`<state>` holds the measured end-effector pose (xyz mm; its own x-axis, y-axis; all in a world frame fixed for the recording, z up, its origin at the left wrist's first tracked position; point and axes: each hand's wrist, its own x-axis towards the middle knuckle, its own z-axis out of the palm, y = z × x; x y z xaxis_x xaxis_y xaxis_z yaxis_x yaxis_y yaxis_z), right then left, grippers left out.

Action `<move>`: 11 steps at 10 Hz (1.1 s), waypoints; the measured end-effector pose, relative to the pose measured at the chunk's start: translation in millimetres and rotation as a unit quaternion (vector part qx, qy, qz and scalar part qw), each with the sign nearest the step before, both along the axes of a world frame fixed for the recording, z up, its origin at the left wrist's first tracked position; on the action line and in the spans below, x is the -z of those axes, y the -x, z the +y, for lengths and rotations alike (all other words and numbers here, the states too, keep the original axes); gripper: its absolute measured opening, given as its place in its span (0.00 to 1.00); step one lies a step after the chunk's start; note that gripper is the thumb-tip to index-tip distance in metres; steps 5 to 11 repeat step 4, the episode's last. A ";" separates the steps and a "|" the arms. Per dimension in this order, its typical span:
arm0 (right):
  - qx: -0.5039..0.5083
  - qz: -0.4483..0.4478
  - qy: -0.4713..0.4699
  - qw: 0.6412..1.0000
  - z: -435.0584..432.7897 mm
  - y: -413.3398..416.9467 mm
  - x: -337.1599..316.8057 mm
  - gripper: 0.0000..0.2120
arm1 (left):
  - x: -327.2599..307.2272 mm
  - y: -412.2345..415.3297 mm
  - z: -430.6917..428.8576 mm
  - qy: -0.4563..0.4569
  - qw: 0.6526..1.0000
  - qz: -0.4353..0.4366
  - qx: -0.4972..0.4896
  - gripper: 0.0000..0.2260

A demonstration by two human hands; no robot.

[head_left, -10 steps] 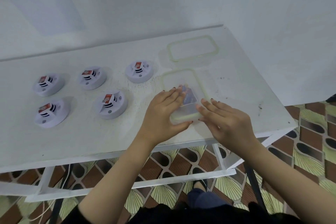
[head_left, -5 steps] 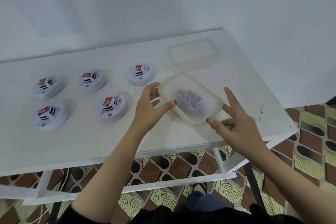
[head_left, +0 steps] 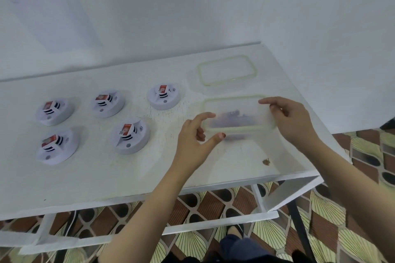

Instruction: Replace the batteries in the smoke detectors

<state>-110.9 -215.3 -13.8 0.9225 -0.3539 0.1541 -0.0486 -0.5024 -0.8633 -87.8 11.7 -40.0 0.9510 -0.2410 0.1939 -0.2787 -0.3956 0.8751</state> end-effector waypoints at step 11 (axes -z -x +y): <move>0.031 -0.012 0.019 0.999 -2.4 -6.6 -5.0 0.13 | -9.3 -1.2 1.2 -0.002 1.000 -0.013 -0.019 0.25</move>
